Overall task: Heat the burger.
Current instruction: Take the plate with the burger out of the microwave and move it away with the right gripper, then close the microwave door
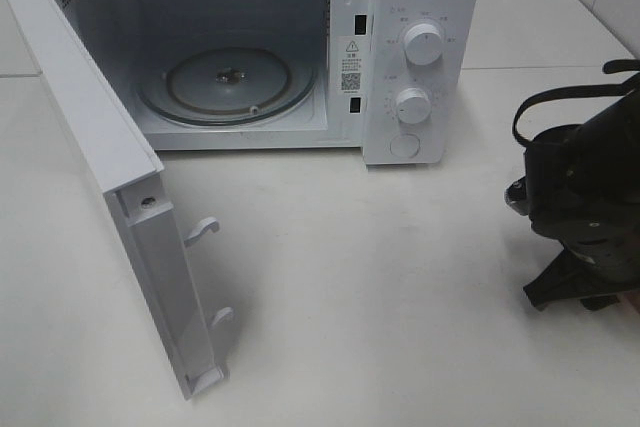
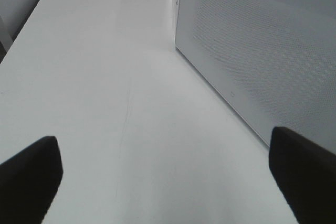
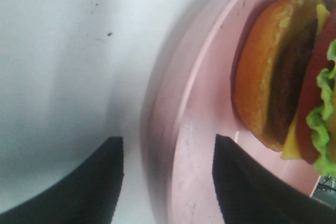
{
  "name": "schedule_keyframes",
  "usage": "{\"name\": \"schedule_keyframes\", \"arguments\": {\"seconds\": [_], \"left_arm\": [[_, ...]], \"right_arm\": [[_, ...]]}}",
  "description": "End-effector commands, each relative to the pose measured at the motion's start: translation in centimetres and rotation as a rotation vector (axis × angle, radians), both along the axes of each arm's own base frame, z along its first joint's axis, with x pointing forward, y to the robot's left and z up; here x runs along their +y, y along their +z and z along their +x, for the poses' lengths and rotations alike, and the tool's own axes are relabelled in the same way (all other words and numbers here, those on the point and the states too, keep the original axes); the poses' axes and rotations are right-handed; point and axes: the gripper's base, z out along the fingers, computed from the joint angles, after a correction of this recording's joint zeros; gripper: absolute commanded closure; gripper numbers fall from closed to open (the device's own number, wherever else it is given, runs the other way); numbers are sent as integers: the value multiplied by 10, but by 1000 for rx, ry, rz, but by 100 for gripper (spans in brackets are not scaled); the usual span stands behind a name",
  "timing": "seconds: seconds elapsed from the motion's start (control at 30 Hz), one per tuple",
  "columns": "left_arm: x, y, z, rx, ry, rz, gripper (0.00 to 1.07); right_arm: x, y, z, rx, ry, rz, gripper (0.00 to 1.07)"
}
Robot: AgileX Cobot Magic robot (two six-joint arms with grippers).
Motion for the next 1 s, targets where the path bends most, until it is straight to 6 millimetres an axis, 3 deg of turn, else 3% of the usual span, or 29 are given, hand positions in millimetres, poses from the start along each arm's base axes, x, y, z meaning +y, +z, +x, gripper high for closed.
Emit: {"name": "schedule_keyframes", "arguments": {"seconds": [0.03,0.23,0.37,0.5,0.77,1.0], "left_arm": [[0,0,-2,-28,7,-2,7],[0,0,-2,-28,7,-2,7],[0,0,-2,-28,7,-2,7],[0,0,-2,-28,7,-2,7],[0,0,-2,-28,7,-2,7],[0,0,-2,-28,7,-2,7]], "right_arm": [[-1,21,-4,9,19,22,47],[-3,52,-10,-34,31,61,47],[-4,83,-24,-43,68,161,45],[-2,98,-35,-33,110,243,44],[-2,149,-79,-56,284,512,41],[-8,174,-109,-124,357,625,32]]}}
